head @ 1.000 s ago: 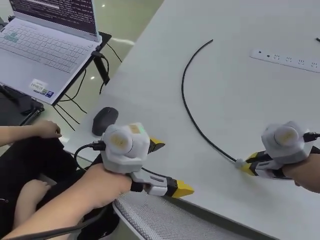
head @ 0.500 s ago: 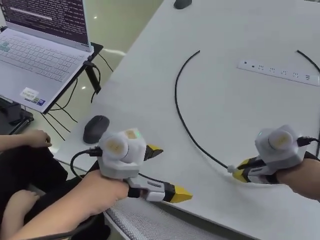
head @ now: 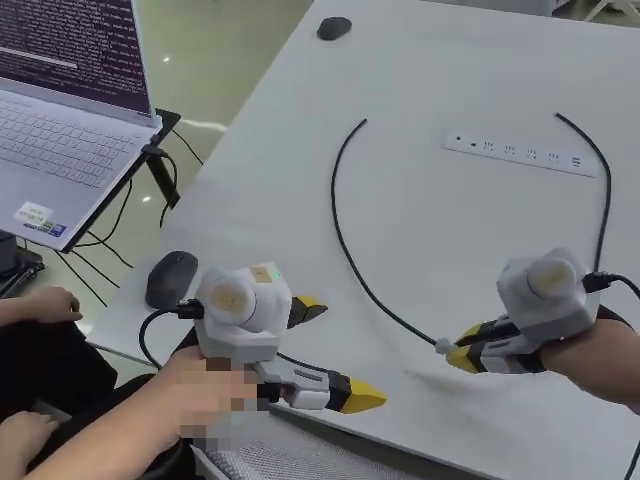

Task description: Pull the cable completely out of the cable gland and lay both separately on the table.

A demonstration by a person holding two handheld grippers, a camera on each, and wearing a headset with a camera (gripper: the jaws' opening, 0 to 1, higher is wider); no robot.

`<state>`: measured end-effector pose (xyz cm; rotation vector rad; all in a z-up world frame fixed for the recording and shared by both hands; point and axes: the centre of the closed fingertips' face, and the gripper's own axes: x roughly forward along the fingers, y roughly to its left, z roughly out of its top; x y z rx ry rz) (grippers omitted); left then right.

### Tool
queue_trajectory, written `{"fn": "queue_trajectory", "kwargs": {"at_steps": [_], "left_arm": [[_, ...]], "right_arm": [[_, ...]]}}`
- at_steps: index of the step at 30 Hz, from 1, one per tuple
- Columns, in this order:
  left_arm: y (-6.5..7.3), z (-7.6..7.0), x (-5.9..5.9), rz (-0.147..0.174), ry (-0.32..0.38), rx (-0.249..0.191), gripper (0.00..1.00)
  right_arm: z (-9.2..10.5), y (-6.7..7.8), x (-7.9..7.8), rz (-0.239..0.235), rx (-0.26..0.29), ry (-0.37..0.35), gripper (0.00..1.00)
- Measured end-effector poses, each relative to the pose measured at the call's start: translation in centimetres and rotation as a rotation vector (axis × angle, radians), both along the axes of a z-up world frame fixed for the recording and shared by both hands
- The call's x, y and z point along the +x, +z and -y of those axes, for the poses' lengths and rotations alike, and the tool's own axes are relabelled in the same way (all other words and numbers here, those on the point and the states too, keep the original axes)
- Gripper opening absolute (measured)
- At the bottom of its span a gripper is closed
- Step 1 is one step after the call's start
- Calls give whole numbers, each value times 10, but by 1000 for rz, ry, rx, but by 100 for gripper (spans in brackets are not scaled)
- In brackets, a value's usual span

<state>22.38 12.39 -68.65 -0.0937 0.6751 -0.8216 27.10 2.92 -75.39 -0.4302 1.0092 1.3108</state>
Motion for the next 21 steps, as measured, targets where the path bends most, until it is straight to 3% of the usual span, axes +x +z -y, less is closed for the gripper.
{"fn": "queue_trajectory", "kwargs": {"at_steps": [15,21], "left_arm": [[14,30,10,42,-83,-12,86],[19,44,11,74,-133,-22,84]], "right_arm": [[-1,32,-20,14,47,27,6],[2,39,-27,19,45,48,6]]}}
